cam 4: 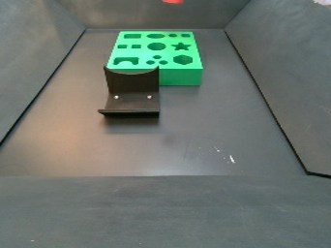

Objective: Insert the oval object.

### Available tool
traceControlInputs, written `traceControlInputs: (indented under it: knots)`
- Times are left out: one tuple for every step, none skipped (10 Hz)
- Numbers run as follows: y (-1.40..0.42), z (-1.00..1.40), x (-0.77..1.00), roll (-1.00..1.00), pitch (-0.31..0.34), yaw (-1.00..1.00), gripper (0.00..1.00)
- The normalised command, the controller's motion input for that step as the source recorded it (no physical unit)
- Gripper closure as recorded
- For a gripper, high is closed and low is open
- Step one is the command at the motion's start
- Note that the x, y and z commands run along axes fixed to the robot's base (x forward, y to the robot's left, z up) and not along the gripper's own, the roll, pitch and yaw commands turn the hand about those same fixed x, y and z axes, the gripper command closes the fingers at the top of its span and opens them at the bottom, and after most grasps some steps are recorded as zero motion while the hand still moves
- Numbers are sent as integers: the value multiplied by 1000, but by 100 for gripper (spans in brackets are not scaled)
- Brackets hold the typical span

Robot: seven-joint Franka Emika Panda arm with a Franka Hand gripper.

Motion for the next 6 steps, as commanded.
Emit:
traceControlInputs:
  knots:
    - [0, -280, 20, 0, 0, 0, 100]
    - [-86, -506, 100, -80, -34, 34, 100]
    - [-103, -583, 80, -71, -57, 34, 100]
    - [-146, -669, 146, -33, -50, 94, 100]
    - [-154, -680, 234, -49, 0, 280, 100]
    - [-166, -543, 200, -71, 0, 337, 100]
